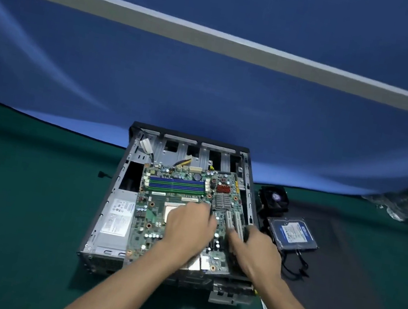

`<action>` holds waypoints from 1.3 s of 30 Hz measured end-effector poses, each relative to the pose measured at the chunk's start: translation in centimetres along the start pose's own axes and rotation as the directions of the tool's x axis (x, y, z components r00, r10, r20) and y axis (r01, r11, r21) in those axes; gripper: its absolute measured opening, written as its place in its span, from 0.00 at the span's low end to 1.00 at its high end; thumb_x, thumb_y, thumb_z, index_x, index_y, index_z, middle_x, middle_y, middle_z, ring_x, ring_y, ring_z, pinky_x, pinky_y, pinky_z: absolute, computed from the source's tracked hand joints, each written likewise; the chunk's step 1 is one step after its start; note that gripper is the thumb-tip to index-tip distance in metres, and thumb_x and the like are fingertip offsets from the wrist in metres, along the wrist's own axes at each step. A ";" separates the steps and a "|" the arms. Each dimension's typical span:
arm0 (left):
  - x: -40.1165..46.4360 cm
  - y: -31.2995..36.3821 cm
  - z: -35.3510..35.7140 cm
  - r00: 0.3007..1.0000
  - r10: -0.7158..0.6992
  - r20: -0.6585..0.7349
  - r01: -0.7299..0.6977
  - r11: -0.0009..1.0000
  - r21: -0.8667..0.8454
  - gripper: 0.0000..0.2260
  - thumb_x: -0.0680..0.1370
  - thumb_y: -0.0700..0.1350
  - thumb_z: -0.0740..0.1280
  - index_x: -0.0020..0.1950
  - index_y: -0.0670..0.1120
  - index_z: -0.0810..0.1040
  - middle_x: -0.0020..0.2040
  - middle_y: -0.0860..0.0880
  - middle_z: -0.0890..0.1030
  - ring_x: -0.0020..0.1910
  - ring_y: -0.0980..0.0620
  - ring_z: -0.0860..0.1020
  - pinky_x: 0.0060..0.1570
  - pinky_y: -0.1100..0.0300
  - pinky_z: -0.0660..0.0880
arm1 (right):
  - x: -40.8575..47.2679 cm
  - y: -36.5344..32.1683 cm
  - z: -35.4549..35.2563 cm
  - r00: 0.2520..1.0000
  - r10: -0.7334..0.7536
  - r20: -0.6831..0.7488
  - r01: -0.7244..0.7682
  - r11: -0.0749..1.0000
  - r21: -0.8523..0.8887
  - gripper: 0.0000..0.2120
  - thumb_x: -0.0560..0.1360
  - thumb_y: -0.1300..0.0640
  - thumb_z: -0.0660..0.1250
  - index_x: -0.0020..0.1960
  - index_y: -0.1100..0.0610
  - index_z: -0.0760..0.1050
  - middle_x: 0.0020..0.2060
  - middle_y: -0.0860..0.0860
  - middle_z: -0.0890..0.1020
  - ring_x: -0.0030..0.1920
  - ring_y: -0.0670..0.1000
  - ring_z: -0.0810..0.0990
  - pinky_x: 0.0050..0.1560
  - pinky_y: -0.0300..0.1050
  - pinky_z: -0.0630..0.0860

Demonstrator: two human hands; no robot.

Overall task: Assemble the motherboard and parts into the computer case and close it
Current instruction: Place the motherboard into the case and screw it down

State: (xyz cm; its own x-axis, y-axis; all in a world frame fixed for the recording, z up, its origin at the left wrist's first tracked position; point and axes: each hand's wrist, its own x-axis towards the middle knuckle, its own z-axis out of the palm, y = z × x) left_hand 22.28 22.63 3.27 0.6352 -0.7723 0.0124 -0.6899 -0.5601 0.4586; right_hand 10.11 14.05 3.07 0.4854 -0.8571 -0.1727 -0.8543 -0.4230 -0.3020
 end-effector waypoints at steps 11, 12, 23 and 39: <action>-2.4 2.1 4.7 0.994 0.059 0.089 -0.063 0.997 0.037 0.16 0.79 0.44 0.57 0.30 0.50 0.65 0.25 0.55 0.70 0.24 0.58 0.71 0.31 0.60 0.77 | 0.1 6.2 -1.3 0.994 0.109 0.004 -0.102 0.916 0.388 0.12 0.74 0.56 0.62 0.34 0.56 0.78 0.29 0.50 0.81 0.34 0.51 0.81 0.39 0.46 0.78; -2.4 2.1 4.8 0.995 0.049 0.087 -0.051 0.998 0.027 0.16 0.79 0.44 0.57 0.30 0.50 0.65 0.25 0.55 0.70 0.23 0.58 0.70 0.30 0.61 0.77 | 0.1 7.2 -1.0 0.992 0.123 0.018 -0.120 0.905 0.408 0.12 0.74 0.56 0.62 0.34 0.56 0.77 0.29 0.49 0.82 0.34 0.51 0.82 0.39 0.47 0.79; -1.8 2.4 4.6 0.987 -0.157 0.032 0.159 0.978 -0.135 0.18 0.75 0.43 0.63 0.26 0.48 0.63 0.22 0.53 0.65 0.22 0.54 0.65 0.27 0.65 0.61 | 1.1 14.3 6.8 0.948 0.165 0.272 -0.181 0.983 0.035 0.05 0.77 0.58 0.64 0.48 0.59 0.74 0.46 0.55 0.81 0.41 0.55 0.76 0.39 0.43 0.70; -2.2 3.2 4.5 0.989 -0.145 -0.005 0.144 0.988 -0.058 0.19 0.75 0.42 0.64 0.25 0.48 0.62 0.22 0.53 0.65 0.23 0.53 0.64 0.26 0.65 0.59 | 1.7 14.3 9.1 0.924 0.043 0.380 0.097 0.935 -0.341 0.11 0.77 0.65 0.61 0.56 0.59 0.77 0.52 0.53 0.82 0.51 0.54 0.81 0.43 0.42 0.74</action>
State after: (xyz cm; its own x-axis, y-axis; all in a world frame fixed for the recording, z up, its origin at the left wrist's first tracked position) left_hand 17.12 21.24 0.70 0.7303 -0.6813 -0.0495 -0.5698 -0.6474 0.5062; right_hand 0.40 9.16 -10.06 0.4822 -0.6983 -0.5290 -0.8153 -0.5786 0.0205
